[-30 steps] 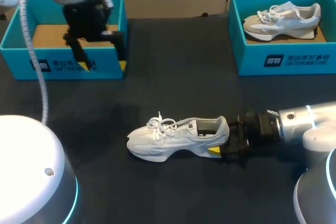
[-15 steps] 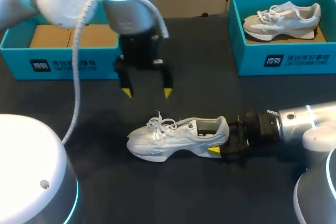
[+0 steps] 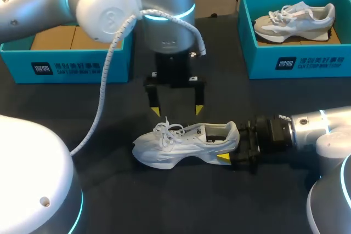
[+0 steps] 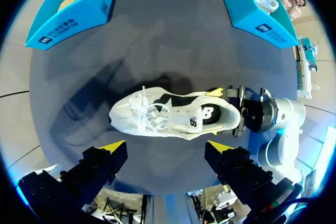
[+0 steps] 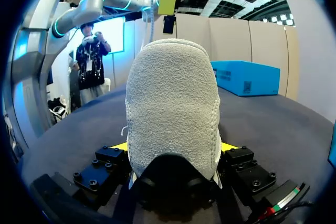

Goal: Take the shoe out of the shoebox, open the shoe tongue, remove and reinsert the insole, then place the shoe into the shoebox

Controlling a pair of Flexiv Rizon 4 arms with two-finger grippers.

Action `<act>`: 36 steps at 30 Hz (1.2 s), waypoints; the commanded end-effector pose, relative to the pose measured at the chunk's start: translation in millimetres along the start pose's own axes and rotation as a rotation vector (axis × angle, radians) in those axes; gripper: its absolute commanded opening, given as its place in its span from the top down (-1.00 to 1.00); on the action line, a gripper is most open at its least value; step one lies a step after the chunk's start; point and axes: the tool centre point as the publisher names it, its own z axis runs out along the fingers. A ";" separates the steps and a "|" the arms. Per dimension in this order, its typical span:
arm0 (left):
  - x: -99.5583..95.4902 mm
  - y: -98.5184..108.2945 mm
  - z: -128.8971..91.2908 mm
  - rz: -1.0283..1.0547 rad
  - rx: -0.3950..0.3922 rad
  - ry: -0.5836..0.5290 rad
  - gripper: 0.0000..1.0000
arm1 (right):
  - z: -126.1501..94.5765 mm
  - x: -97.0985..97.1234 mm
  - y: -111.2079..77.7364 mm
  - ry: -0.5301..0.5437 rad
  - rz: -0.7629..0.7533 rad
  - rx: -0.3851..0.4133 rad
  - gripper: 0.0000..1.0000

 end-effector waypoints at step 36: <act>40.9 -20.7 83.8 -0.070 -0.058 -0.259 -1.00 | 1.3 0.7 0.8 -0.002 0.000 0.003 1.00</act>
